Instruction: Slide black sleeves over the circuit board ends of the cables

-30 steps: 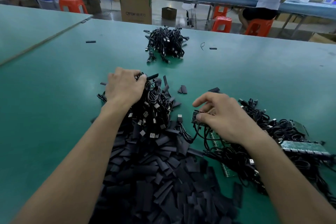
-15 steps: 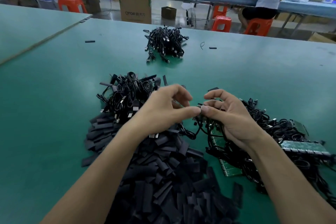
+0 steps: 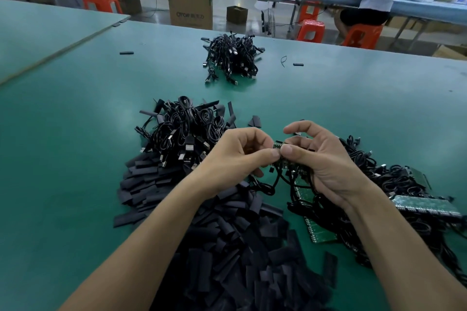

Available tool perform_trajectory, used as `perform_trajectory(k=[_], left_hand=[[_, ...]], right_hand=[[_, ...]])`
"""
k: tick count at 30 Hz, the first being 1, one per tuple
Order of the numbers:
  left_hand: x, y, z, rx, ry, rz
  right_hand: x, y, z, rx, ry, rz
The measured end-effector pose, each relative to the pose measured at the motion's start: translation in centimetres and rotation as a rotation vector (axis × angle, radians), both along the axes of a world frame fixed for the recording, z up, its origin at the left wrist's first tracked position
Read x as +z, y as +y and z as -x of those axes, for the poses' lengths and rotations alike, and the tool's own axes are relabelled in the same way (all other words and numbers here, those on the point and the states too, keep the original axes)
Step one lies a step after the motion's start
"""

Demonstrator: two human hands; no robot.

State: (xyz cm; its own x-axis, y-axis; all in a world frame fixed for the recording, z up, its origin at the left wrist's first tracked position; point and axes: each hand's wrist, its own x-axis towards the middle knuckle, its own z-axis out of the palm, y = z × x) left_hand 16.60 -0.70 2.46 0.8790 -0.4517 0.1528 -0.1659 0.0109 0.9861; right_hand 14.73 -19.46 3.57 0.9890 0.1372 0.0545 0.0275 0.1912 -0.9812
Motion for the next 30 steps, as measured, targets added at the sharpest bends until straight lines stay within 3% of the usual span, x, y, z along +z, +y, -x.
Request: perform_trajectory(k=[17, 24, 26, 30], left_hand=[[-1.1, 0.5, -0.2, -0.246, 0.003, 0.113], [0.8, 1.2, -0.3, -0.190, 0.123, 0.416], [1.8, 1.8, -0.5, -0.141, 0.117, 0.515], [3.5, 2.9, -0.4, 0.170, -0.035, 0.532]], right_hand=[[-0.5, -0.4, 0.0, 0.169, 0.052, -0.008], [-0.5, -2.1, -0.1, -0.029, 0.098, -0.144], [-0.3, -2.4, -0.5, -0.153, 0.067, 0.073], [0.1, -2.5, -1.5, -0.322, -0.121, 0.758]])
